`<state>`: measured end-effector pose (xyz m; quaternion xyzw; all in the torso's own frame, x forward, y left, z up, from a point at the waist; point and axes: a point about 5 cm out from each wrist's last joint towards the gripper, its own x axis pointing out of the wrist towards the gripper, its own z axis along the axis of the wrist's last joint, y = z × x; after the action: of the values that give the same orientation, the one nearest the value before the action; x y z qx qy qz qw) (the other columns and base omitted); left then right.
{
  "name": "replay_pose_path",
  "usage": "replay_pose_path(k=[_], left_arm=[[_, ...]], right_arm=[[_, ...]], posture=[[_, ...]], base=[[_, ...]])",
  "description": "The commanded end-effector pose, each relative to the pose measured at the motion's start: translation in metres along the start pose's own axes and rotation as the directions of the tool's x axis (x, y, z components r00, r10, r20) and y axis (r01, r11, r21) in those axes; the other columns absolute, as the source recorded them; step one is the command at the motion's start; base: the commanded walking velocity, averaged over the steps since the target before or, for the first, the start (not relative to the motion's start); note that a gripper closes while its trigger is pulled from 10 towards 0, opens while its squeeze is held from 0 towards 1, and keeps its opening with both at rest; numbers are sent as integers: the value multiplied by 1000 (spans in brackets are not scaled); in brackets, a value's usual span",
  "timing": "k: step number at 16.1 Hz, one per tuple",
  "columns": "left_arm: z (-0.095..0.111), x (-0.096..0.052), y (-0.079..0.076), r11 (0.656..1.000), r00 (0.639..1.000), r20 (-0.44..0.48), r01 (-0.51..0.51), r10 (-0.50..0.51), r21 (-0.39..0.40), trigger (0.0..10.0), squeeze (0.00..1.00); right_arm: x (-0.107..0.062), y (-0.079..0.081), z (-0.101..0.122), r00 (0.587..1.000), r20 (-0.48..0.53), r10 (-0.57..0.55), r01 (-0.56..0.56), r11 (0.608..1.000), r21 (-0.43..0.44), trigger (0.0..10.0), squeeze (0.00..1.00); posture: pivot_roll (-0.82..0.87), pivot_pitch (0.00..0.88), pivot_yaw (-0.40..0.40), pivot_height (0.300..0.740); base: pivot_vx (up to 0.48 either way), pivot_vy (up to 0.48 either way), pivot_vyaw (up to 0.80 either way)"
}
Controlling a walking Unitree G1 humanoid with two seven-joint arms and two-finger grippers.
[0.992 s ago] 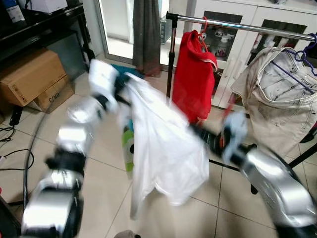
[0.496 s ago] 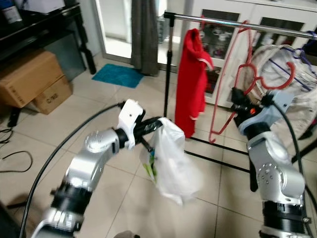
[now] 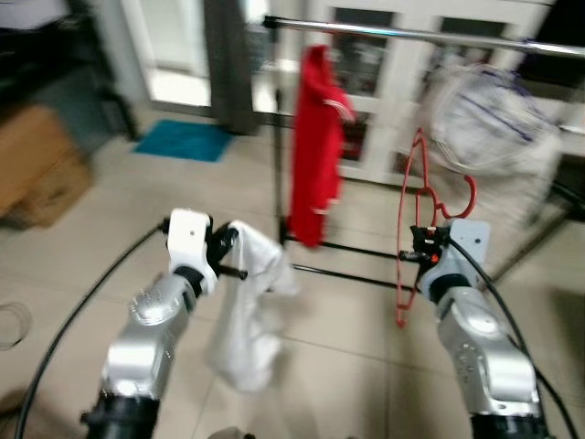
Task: Hang hanger
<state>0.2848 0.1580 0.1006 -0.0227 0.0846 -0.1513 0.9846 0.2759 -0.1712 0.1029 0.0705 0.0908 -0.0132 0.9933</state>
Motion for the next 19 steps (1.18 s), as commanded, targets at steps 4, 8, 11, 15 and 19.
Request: replay_pose_path(k=[4, 8, 11, 15, 19], left_arm=[[12, -4, 3, 994, 994, 80, -77, 71, 73, 10000, 0], [20, -3, -4, 984, 991, 124, -79, 59, 161, 10000, 0], [33, 1, -1, 972, 978, 179, -138, 104, 191, 10000, 0], [33, 1, -3, 979, 983, 162, -115, 88, 169, 10000, 0], [32, -1, 2, 986, 981, 158, -131, 113, 107, 10000, 0]], right_arm=[[-2, 11, 6, 993, 102, 65, -70, 996, 52, 10000, 0], [2, 8, 10, 992, 128, 0, -6, 999, 52, 10000, 0], [4, 8, 10, 992, 122, -17, 5, 995, 96, 10000, 0], [3, 10, 7, 996, 89, -16, 4, 991, 136, 10000, 0], [6, 11, 4, 997, 77, -29, 24, 998, 55, 10000, 0]], posture=[[-71, 0, -37, 740], [-75, 0, -35, 740], [-81, 0, -21, 740], [-79, 0, -19, 740], [-72, 0, -27, 740]], base=[[0, 0, -800], [0, 0, -800], [0, 0, -800], [0, 0, -611], [0, 0, -647]])
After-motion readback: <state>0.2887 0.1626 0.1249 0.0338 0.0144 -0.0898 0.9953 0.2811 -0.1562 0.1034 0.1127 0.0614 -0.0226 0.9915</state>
